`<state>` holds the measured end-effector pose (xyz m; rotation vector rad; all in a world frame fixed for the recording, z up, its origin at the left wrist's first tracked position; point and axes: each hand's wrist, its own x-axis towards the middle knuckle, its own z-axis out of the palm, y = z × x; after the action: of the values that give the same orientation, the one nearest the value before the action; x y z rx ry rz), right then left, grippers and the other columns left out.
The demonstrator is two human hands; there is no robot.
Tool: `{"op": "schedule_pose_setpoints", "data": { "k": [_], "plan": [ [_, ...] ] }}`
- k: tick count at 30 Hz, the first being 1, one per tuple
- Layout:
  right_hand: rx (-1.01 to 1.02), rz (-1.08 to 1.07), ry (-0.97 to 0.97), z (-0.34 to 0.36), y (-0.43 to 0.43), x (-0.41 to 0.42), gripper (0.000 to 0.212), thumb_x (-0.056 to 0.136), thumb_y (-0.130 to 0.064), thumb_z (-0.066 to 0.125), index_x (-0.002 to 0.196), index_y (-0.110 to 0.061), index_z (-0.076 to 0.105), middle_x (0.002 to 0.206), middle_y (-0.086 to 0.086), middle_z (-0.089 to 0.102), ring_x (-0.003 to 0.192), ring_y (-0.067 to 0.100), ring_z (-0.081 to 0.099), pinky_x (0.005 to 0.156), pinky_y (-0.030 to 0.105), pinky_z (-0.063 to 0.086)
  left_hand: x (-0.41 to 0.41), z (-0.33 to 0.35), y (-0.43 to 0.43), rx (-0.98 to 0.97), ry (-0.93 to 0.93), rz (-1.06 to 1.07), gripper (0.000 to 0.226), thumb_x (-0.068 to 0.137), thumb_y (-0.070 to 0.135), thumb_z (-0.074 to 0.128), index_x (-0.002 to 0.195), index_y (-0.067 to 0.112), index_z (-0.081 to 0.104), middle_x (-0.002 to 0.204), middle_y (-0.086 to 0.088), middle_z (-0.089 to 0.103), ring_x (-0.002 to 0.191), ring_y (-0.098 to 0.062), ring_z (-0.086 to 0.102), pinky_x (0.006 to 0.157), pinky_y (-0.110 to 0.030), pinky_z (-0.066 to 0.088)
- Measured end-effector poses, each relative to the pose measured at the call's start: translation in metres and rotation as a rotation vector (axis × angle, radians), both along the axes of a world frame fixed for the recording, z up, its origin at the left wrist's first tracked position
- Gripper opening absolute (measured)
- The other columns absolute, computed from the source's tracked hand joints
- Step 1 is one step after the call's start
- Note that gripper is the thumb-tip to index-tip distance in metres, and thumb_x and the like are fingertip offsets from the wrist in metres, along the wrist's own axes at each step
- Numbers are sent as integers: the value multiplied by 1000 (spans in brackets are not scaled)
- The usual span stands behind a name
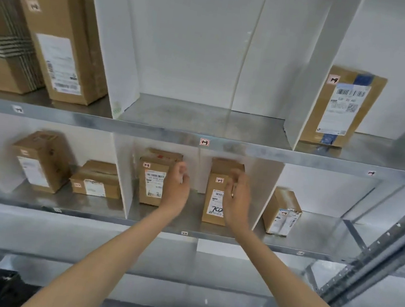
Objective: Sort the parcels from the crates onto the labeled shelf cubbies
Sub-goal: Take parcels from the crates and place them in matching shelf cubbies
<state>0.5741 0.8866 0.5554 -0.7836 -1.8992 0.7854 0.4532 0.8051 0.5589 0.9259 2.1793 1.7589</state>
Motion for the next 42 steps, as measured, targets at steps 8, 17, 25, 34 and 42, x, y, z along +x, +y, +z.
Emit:
{"op": "schedule_pose_setpoints", "data": {
  "k": [8,17,25,34,42],
  "plan": [
    [-66,239,6,22,-73,0,26,99,-17,38,122,-13,48,118,2,54,109,15,48,92,25,35,27,22,-95,58,73,220,24,97,13,43,118,16,53,117,2,59,109,-13,55,93,-23,43],
    [-54,558,27,46,-202,-28,21,99,-20,37,116,-16,50,109,-1,54,103,13,50,91,27,41,38,47,-245,73,120,446,22,99,18,41,118,18,52,111,3,59,103,-9,55,79,-9,40],
    [-46,844,-38,33,-353,-74,22,99,-18,38,116,-12,51,111,4,56,102,14,50,89,27,40,21,32,-425,82,94,765,19,98,15,41,111,16,54,110,-2,61,101,-13,55,83,-19,38],
    [-33,1207,-169,-2,-578,-129,23,100,-22,39,116,-11,52,108,5,57,103,19,53,90,32,42,24,10,-671,-66,55,1108,21,99,18,42,115,14,53,106,1,60,95,-13,54,77,-22,38],
    [-103,1376,-351,-51,-719,-156,27,101,-22,38,121,-10,51,112,4,58,102,17,54,87,28,42,32,-42,-820,-122,-151,1325,16,96,16,45,108,17,56,91,0,60,76,-18,54,72,-37,47]
  ]
}}
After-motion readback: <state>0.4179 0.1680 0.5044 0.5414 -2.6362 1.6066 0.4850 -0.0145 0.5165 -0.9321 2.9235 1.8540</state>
